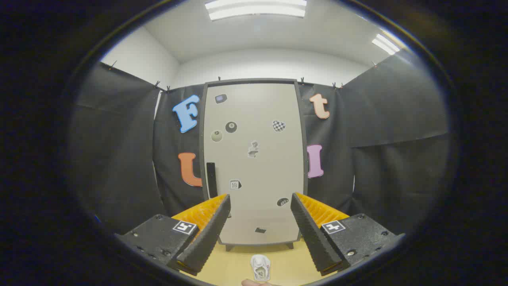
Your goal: Open the shoe cabinet door, grab the shoes and put them into the shoe cabinet, then close the shoe cabinet door.
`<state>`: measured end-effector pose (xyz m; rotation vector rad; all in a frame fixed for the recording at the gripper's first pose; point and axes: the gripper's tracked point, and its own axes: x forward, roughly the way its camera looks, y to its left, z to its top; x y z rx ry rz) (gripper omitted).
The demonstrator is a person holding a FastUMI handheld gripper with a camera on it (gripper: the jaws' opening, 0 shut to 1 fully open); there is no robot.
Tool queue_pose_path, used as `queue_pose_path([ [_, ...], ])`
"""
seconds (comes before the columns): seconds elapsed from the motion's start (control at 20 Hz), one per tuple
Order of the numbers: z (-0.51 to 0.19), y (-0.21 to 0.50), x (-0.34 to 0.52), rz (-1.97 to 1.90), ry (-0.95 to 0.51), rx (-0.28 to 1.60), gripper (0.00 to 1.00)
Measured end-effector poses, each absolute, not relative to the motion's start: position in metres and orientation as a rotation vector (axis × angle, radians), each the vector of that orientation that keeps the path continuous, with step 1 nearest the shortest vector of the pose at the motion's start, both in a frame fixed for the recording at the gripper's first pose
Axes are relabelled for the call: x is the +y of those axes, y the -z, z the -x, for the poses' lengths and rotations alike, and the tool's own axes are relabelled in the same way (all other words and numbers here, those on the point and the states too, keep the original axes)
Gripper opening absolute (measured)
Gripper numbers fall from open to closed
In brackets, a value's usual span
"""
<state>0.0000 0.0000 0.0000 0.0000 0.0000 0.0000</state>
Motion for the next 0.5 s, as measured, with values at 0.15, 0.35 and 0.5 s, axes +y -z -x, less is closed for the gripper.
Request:
queue_pose_path([
  [0.15, -0.004, 0.011, 0.01, -0.017, -0.028, 0.041, 1.0],
  [0.35, -0.012, 0.011, 0.013, 0.001, -0.019, 0.028, 1.0],
  [0.5, -0.016, 0.011, 0.015, 0.01, -0.015, 0.023, 0.99],
])
